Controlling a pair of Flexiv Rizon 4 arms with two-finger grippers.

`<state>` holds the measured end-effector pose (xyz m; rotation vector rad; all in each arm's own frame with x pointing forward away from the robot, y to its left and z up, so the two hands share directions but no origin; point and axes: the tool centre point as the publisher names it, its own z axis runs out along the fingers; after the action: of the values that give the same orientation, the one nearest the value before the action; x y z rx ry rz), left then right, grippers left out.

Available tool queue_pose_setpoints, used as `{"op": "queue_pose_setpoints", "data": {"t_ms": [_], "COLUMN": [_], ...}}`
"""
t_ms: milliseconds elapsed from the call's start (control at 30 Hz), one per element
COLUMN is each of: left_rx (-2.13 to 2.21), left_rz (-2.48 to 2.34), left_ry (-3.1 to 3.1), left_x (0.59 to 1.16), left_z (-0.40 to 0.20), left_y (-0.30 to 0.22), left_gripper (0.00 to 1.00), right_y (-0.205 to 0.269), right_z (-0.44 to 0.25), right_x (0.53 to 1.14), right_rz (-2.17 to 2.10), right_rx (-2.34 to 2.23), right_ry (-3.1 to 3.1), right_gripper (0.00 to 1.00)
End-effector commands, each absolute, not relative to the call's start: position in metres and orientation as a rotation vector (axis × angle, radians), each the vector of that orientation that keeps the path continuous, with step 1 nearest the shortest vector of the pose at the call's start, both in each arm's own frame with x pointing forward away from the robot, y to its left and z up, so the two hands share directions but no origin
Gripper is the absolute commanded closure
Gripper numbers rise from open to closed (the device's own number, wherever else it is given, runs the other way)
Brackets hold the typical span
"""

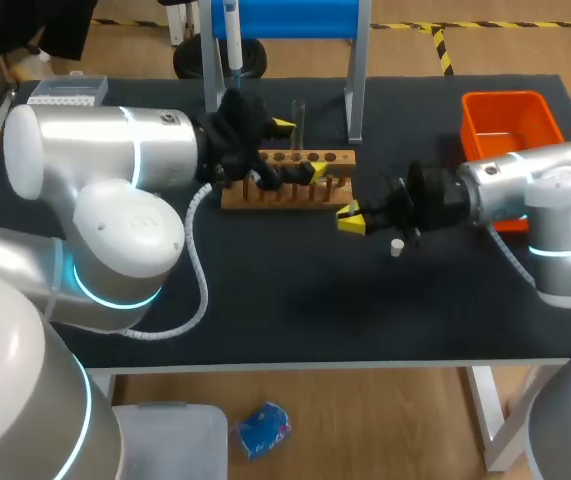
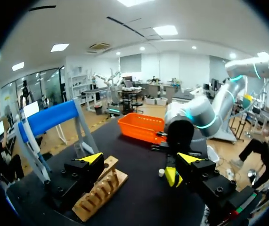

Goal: Invert the test tube, pick up the pipette, mount the tip to pipette, aspirate from beaker and dispense into the tube, eject the tip, return the pipette, and cap with the stopper.

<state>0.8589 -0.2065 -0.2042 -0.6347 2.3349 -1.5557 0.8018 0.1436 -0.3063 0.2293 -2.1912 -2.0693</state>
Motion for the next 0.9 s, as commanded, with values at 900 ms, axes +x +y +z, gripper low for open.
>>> {"op": "queue_pose_setpoints", "data": {"t_ms": [900], "left_rx": [-0.799], "left_rz": [-1.598], "left_ry": [2.252], "left_x": [0.894], "left_z": [-0.194], "left_y": [-0.175], "left_gripper": [0.0], "right_y": [0.093], "right_z": [-0.291], "right_x": [0.78], "right_rz": [-2.069], "right_rx": [0.185], "right_ry": [-2.267], "right_gripper": [1.0]}}
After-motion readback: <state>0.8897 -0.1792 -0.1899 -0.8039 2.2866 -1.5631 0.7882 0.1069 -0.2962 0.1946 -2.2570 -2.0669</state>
